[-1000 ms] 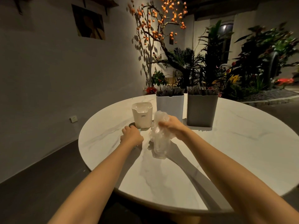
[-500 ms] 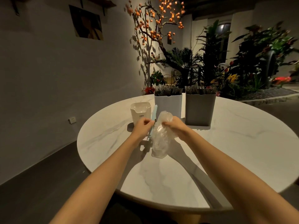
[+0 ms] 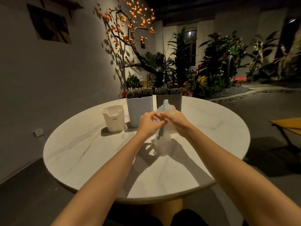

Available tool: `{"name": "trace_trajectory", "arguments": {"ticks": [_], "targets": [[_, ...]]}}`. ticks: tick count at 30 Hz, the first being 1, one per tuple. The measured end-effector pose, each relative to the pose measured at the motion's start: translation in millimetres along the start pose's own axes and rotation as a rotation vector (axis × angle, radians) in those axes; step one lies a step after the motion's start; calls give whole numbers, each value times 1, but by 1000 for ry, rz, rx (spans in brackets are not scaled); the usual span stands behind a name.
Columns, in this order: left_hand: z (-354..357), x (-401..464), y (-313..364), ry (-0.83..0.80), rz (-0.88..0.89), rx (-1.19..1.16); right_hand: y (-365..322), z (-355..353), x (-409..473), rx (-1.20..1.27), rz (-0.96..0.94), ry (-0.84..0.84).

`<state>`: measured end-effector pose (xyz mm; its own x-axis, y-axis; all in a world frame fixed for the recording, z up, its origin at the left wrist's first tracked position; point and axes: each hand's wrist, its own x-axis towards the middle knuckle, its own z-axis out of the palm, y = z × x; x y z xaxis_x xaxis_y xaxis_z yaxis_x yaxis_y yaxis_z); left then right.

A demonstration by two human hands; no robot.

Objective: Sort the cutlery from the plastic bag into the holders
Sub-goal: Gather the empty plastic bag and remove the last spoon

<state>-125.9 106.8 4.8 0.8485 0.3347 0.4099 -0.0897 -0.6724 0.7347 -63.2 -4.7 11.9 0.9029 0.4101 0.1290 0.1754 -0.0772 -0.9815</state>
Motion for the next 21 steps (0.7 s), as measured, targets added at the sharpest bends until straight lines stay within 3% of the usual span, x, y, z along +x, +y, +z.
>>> {"name": "trace_trajectory", "arguments": {"ticks": [6,13,21], "targets": [[48,-5,50,-107,-31,-212,-4,-63,-27,10,19,222],[112,-30,113,-329,38,-251,9,-145,-75,50,89,377],[211,-62,163,-463,86,-265,39,-230,-118,76,259,602]]}}
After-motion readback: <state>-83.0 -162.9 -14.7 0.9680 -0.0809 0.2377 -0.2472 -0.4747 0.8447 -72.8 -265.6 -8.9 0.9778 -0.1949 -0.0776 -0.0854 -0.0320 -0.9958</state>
